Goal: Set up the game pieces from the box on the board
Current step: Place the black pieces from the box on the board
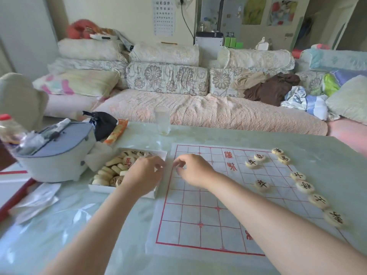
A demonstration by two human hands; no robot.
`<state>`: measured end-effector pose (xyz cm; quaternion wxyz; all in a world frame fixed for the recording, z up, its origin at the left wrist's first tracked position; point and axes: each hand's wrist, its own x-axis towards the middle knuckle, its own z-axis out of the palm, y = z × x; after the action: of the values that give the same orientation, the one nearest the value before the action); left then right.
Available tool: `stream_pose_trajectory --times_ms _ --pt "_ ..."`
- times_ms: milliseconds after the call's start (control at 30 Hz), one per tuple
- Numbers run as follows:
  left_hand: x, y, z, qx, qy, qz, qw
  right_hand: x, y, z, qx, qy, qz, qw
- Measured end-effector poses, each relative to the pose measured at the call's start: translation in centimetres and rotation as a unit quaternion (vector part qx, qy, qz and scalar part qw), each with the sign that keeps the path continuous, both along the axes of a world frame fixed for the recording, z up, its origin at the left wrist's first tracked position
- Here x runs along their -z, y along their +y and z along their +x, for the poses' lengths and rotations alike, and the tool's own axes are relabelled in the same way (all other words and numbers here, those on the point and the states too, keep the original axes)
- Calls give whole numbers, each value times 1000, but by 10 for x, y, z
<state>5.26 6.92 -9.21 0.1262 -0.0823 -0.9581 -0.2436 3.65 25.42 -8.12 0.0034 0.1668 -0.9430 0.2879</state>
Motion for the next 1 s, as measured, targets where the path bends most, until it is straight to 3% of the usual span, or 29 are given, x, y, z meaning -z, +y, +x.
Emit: stream_pose_trajectory --times_ms 167,300,600,833,1000 --pt "11 -61 2 -66 -7 -38 997 0 -59 -30 -9 29 52 998" --pt "16 -86 -2 -83 -9 -100 992 4 -91 -58 -7 47 146 988" --pt "18 -90 -16 -75 -25 -40 996 29 -117 -95 41 98 326 939" --pt "14 -93 -22 -88 -33 -23 995 34 -124 -97 46 186 309 932" --pt "10 -97 -23 -59 20 38 997 25 -118 -92 -48 214 192 956"
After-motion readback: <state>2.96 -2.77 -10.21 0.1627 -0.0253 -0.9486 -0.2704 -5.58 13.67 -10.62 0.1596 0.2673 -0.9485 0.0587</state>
